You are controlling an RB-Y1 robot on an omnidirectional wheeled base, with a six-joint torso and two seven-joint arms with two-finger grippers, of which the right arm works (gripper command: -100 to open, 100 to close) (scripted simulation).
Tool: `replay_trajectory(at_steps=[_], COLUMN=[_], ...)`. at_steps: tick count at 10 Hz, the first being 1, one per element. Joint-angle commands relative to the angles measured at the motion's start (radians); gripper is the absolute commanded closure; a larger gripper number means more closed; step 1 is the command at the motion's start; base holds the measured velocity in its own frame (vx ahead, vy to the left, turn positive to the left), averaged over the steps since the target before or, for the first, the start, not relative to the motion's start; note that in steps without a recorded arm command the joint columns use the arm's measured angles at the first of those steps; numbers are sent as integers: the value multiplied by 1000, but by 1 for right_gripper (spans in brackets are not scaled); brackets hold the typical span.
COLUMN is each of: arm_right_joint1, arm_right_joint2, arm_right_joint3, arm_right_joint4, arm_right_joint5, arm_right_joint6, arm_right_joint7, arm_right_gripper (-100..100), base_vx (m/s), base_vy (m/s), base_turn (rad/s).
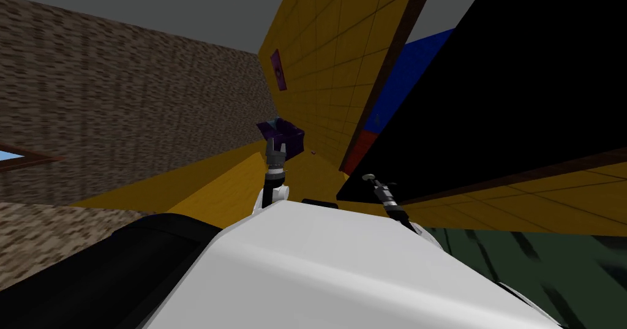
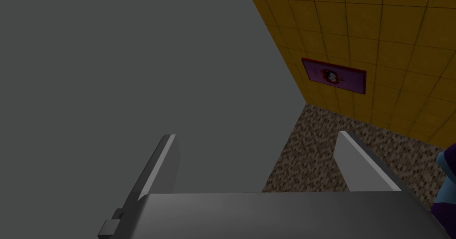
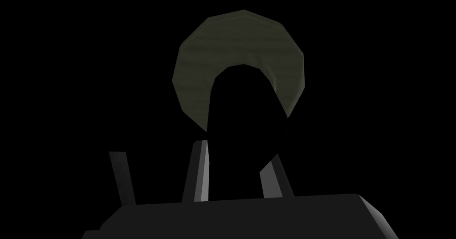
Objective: Pull the door open
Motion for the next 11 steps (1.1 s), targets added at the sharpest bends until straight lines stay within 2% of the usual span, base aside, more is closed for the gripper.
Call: replay_trajectory(at_steps=[1,3,4,5,7,9,10,11], arm_right_joint1=[27,40,27,51,82,121,121,142], arm_right_joint2=[-15,-28,-20,-24,-32,-42,-42,-47], arm_right_joint3=[6,14,15,19,20,22,22,23], arm_right_joint4=[-24,-18,-4,10,25,42,42,52], arm_right_joint5=[0,2,3,2,-1,-4,-4,-6], arm_right_joint6=[-18,-46,-42,-78,-126,-188,-191,-226], arm_right_joint7=[-9,-21,-18,-21,-23,-26,-26,-28], arm_right_gripper=[100,100,100,100,100,100,100,100], base_vx=[-197,-191,-80,-38,-40,-46,-40,-40], base_vy=[-107,-77,-25,-28,-45,-49,-34,-31], base_turn=[147,128,17,115,103,125,36,81])
